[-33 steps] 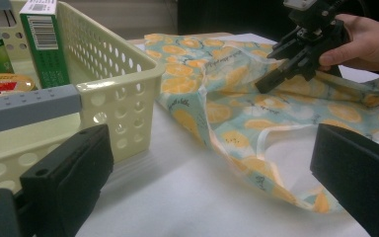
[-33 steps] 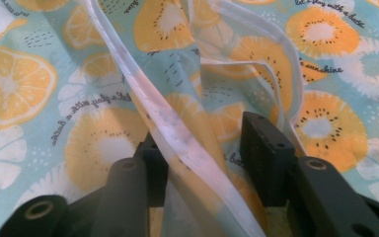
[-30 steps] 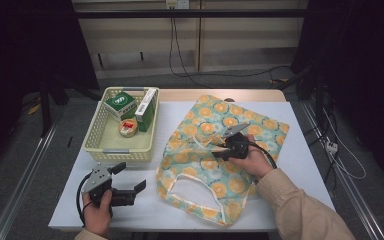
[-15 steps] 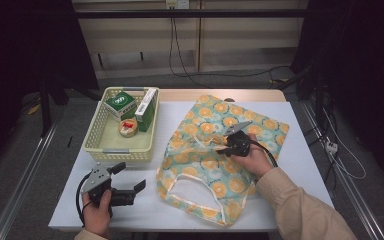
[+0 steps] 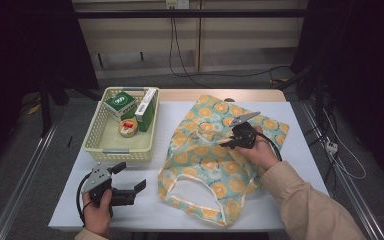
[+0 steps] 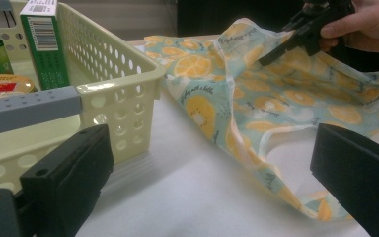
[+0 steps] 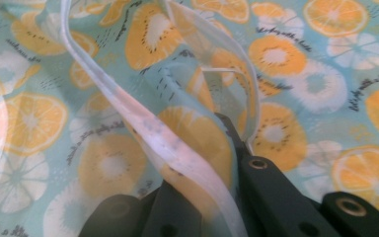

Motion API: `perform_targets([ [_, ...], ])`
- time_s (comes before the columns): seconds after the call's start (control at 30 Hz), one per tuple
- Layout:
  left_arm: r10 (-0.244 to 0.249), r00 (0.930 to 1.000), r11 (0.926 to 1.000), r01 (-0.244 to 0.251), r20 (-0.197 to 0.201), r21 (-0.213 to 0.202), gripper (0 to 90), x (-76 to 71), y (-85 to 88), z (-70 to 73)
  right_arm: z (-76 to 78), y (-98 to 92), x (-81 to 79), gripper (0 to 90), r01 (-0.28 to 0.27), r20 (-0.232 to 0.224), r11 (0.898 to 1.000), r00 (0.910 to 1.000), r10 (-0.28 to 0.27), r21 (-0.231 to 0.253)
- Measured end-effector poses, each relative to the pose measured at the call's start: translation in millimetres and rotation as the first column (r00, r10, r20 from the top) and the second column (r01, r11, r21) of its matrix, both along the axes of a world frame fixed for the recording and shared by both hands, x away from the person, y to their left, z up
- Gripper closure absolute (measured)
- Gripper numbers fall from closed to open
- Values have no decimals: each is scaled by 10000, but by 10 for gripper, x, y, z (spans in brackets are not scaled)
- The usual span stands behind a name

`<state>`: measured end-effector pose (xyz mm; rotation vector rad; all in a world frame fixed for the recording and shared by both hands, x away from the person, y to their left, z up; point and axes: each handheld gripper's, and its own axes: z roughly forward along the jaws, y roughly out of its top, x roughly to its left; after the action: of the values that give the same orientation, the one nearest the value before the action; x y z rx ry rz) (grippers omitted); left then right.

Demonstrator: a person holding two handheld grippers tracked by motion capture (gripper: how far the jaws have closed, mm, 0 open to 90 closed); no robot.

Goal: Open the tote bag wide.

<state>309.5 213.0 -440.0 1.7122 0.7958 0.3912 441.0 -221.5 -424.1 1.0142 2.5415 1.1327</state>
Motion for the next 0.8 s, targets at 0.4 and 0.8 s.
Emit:
perform_targets([
  [0.4, -1, 10000, 10000, 1, -56, 1, 24, 5, 5, -5, -166, -83, 160, 876, 357, 227, 9986, 9991, -348, -382],
  [0.8, -24, 10000, 10000, 24, -59, 51, 24, 6, -2, -9, -340, 27, 92, 518, 403, 475, 9961, 9982, -366, -785],
])
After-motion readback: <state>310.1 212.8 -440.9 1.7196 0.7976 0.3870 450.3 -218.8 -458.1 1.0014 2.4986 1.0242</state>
